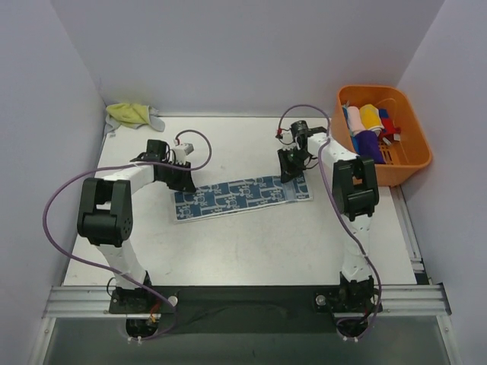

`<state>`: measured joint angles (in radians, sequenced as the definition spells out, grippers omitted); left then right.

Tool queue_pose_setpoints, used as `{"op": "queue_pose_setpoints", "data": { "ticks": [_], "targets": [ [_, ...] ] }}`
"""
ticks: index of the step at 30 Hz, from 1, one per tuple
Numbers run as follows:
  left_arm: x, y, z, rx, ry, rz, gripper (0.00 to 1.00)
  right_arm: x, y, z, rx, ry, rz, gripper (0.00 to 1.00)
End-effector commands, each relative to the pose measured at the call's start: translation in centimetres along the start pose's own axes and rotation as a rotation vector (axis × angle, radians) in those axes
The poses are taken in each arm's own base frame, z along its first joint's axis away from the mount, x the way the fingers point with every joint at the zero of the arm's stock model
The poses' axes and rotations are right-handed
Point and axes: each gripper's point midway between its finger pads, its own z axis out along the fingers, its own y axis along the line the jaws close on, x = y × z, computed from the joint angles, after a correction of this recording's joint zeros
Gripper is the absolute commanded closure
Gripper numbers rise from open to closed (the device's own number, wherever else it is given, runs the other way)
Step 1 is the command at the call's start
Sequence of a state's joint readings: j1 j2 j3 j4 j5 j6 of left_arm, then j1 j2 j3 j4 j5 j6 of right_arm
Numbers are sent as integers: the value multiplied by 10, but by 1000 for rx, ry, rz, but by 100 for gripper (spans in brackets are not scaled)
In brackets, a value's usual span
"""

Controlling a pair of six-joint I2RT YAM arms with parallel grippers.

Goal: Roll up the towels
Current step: Fold the towel

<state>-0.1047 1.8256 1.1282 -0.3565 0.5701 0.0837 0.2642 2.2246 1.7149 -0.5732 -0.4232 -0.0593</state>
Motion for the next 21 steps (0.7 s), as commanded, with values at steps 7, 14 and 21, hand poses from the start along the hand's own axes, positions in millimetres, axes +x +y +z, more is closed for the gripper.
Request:
{"op": "queue_pose_setpoints", "data": {
  "ticks": [7,14,21],
  "targets": [
    [23,40,-12,-95,41,-98,71,-15,-29,-36,112,-59,59,73],
    [9,-5,-40,8,-49,27,54,-8,-35,-91,183,-145,92,50],
    [9,-19,-49,-13,-86,96,50,17,-70,-90,285,-90,166,57]
  ]
}}
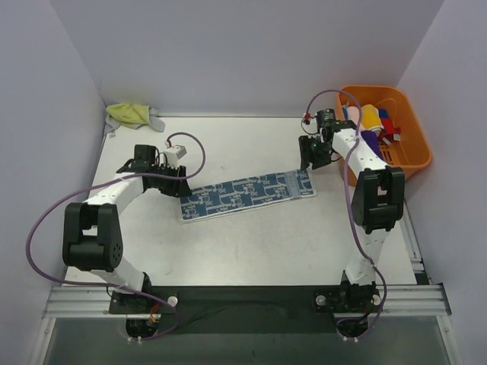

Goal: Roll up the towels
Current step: Fold the towel

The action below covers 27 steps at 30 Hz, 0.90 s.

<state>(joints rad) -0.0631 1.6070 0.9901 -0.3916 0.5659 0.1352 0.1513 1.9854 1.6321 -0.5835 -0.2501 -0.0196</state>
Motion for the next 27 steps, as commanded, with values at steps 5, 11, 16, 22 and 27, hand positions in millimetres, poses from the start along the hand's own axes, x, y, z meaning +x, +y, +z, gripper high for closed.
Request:
{"op": "queue_pose_setpoints", "data": {
  "ticks": [5,11,16,22,27],
  "targets": [
    [-3,-16,-2,45,-20,58,49,37,-34,21,109,137,55,61],
    [0,-15,1,45,-6,60,46,49,-42,40,120,195,62,62],
    [-1,-11,5,38,7,49,45,58,-42,48,111,252,54,66],
    [-1,-6,9,23,26,36,45,70,-37,52,85,311,47,77],
    [-4,-4,9,14,25,26,45,73,-31,50,47,333,44,100]
  ]
}}
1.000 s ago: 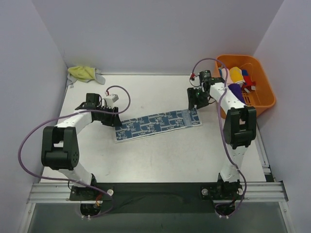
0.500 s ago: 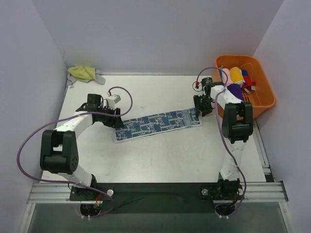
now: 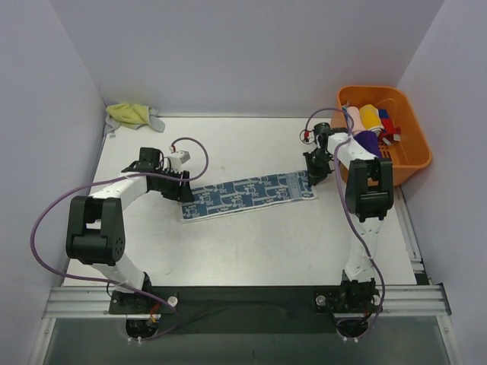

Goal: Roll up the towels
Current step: Fold the towel

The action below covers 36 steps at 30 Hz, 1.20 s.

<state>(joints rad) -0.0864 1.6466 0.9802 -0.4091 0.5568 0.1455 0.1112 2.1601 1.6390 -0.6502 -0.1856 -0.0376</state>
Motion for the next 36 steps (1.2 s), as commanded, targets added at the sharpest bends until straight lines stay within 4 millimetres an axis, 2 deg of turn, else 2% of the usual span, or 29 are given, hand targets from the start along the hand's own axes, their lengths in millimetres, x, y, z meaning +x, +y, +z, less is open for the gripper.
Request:
{"op": "queue_pose_setpoints", "data": {
  "ticks": [1,5,6,10,12,15,17,18,20,21,24,26,32,36],
  "targets": [
    [-21,-2,-3,2,-37,30,45,19,1,1,-13,96,-4,100],
    [-17,-4,-3,9,-33,18,45,9,-4,-24,6,28,-9,100],
    [-14,-3,-2,9,-28,14,45,2,-5,-39,15,-14,-17,100],
    [-10,-4,-1,11,-20,8,45,-12,0,-73,18,-114,-30,100],
    [-11,-4,0,15,-22,2,45,-18,11,-89,0,-156,-49,100],
    [-10,-3,3,18,-17,-12,45,-17,29,-97,-14,-172,-89,100],
    [-10,-2,5,20,-11,-18,45,-14,41,-99,-22,-170,-117,100],
    [-9,-1,7,21,-4,-24,45,-12,57,-101,-38,-172,-152,100],
    [-11,1,9,18,-5,-26,45,-10,72,-101,-48,-172,-182,100],
    [-10,1,10,18,0,-34,45,-8,88,-101,-65,-170,-215,100],
    [-5,3,17,29,22,-62,46,-5,119,-98,-106,-161,-250,100],
    [-3,3,20,33,33,-81,46,-8,134,-97,-122,-166,-267,100],
    [8,8,29,30,68,-110,49,-7,186,-83,-203,-131,-290,100],
    [11,9,31,34,77,-120,49,-7,212,-69,-238,-103,-294,100]
  ]
}}
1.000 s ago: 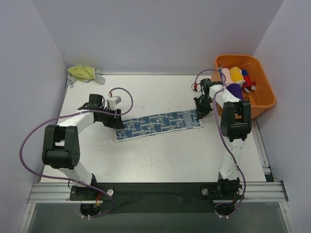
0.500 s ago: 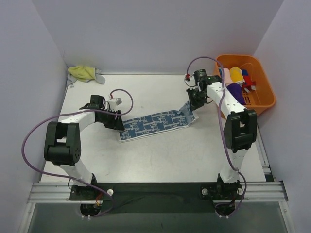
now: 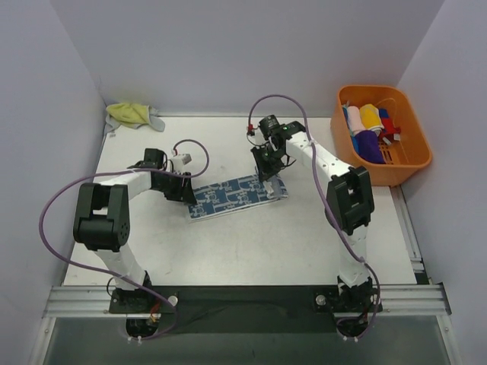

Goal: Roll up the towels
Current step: Fold the towel

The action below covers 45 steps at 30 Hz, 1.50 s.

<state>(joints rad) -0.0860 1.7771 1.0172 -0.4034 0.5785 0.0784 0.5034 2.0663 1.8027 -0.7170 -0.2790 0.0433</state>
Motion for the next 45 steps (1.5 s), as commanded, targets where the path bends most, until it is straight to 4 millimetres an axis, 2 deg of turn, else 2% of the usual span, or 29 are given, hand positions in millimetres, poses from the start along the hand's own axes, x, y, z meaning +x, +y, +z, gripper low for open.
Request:
{"op": "queue_pose_setpoints", "data": {
  "ticks": [1,5,9,16,23,29,30,31,32,34,37,39,40,42,43,45],
  "targets": [
    [-2,1,7,6,7,-6,49,-3,24,7,-55,28,32,100],
    [0,1,8,12,13,-11,50,-5,48,22,-85,42,9,100],
    [1,0,9,18,13,-15,50,-9,60,30,-95,40,0,100],
    [7,0,10,21,25,-21,50,-10,71,41,-104,46,-9,100],
    [5,-1,10,24,22,-15,50,-7,74,57,-116,70,0,100],
    [4,-2,9,26,19,-15,49,-6,82,63,-150,86,-1,100],
    [4,-1,8,26,18,-19,49,-5,83,62,-153,88,4,93],
    [4,-4,7,35,16,-18,49,-6,85,60,-163,85,2,74],
    [3,-6,6,45,13,-15,49,-9,86,53,-175,70,4,65],
    [0,-13,-2,59,-8,15,49,-13,84,40,-203,50,9,58],
    [-3,-25,-16,77,-43,77,49,-30,71,0,-245,-37,20,58],
    [-1,-32,-24,83,-52,107,49,-35,56,-10,-250,-64,21,60],
    [1,-35,-25,84,-48,127,50,-37,40,-13,-226,-78,33,62],
    [7,-39,-25,85,-33,142,51,-36,23,-8,-193,-75,22,65],
    [10,-41,-23,85,-23,151,52,-34,8,-1,-169,-64,38,69],
    [21,-45,-14,87,16,157,55,-30,-5,10,-144,-43,32,73]
  ]
}}
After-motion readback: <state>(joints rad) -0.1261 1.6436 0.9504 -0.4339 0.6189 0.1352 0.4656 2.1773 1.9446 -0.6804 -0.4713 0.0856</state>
